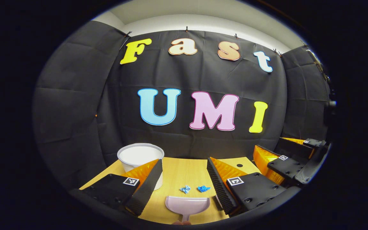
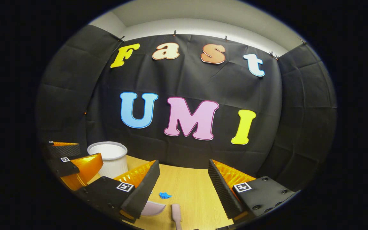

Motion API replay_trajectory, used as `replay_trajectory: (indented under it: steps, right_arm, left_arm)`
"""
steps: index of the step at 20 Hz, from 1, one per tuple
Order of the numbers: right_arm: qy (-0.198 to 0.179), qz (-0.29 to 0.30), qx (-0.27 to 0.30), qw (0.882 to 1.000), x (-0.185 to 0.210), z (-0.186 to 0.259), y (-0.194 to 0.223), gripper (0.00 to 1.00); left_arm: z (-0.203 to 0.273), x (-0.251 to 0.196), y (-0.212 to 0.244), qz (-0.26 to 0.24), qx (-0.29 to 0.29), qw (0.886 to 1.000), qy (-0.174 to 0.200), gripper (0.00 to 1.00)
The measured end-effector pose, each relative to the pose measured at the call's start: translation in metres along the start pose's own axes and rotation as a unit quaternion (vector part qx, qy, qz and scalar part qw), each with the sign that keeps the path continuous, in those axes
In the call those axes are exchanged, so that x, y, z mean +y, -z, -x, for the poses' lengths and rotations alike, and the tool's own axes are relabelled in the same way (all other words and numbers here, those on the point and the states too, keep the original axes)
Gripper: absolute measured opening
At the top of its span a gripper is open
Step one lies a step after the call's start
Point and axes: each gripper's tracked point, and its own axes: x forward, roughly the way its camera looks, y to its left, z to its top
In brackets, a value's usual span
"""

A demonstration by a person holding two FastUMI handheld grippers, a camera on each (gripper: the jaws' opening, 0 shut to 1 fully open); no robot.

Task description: Pick up the small broom and dustpan from the desktop, sweep the trash into the dustpan with the broom, and then empty the trash into the garbage bin.

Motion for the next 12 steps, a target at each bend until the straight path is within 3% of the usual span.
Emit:
replay_trajectory:
  steps: [5,8,10,11,12]
  right_arm:
    - [-0.013,0.001,0.02,1.0,0.01,-0.01,0.016,0.97]
    - [-0.039,0.005,0.109,0.993,0.02,-0.026,0.073,0.97]
    - [-0.06,0.005,0.208,0.976,0.023,-0.038,0.139,0.97]
    - [-0.074,0.007,0.268,0.961,0.025,-0.041,0.177,0.98]
    - [-0.09,0.006,0.343,0.935,0.026,-0.039,0.215,0.97]
  left_arm:
    - [-0.014,0.006,0.029,-0.012,0.044,0.999,0.014,0.82]
    - [-0.032,0.011,0.083,-0.022,0.138,0.99,0.031,0.82]
    - [-0.041,0.009,0.137,-0.006,0.239,0.97,0.046,0.83]
    - [-0.045,0.011,0.17,0.001,0.306,0.951,0.042,0.83]
    - [-0.044,0.01,0.198,0.002,0.376,0.926,0.039,0.83]
